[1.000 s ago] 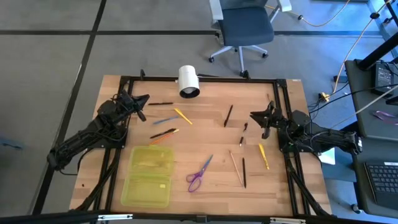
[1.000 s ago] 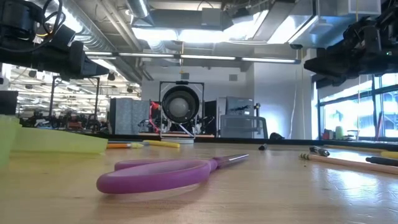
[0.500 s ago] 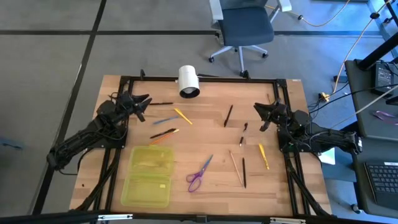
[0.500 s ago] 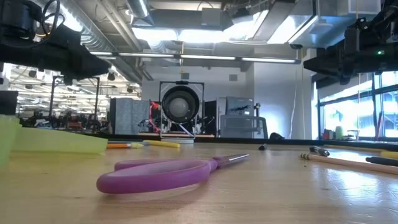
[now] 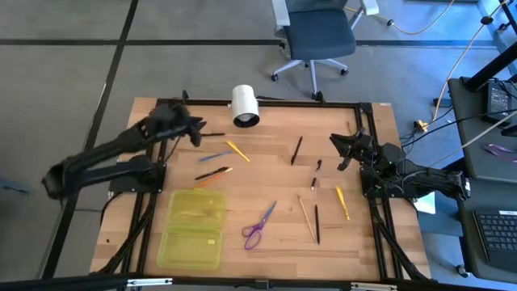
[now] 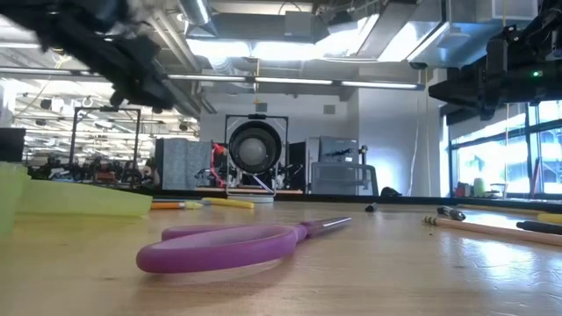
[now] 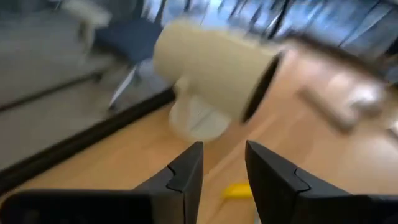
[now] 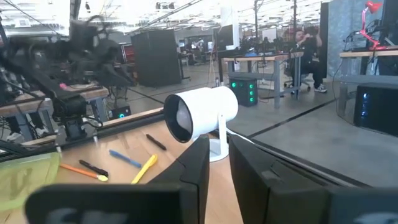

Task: Pick & place school supplies into a supply box
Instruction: Put the black pen into the yellow supply box

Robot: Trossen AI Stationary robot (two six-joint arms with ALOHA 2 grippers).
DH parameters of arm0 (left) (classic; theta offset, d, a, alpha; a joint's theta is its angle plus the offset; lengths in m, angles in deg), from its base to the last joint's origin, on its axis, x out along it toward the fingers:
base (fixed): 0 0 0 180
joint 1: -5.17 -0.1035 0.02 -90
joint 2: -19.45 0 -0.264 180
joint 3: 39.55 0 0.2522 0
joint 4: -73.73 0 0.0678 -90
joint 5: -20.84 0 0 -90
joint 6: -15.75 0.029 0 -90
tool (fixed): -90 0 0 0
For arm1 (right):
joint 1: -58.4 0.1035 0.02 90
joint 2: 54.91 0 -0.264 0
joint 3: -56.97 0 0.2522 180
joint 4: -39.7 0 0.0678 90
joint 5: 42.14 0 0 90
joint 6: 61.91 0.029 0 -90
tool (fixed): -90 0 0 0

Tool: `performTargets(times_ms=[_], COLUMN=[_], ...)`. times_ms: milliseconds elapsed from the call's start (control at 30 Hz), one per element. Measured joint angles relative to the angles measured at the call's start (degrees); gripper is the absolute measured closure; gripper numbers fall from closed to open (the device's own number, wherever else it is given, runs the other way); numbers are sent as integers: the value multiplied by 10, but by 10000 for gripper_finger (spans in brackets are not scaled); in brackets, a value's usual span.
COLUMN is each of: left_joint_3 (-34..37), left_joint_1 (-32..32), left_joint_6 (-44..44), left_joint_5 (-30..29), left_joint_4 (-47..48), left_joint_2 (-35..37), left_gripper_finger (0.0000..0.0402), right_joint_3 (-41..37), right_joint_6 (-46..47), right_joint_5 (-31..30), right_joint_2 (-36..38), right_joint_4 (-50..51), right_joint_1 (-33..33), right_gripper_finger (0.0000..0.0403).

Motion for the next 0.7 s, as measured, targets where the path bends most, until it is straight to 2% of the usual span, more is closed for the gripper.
performTargets(times_ms=[200, 333, 433, 533, 700], left_joint_3=[-122, -175, -194, -202, -203], left_joint_1=[0, 0, -2, -11, -45], left_joint_6=[54, 34, 12, 30, 40], left_joint_5=[-35, -39, -57, -61, -23], left_joint_4=[106, 163, 188, 199, 201], left_joint_2=[-189, -282, -337, -382, -440], left_gripper_finger=[296, 295, 297, 298, 297], right_joint_3=[0, 0, 0, 0, 0], right_joint_6=[-16, -18, -19, -18, -17], right_joint_5=[0, 0, 0, 0, 0], right_joint_2=[0, 0, 0, 0, 0], right_joint_4=[-4, -21, -21, -21, -20], right_joint_1=[0, 0, 0, 0, 0], right_gripper_finger=[336, 336, 336, 336, 336])
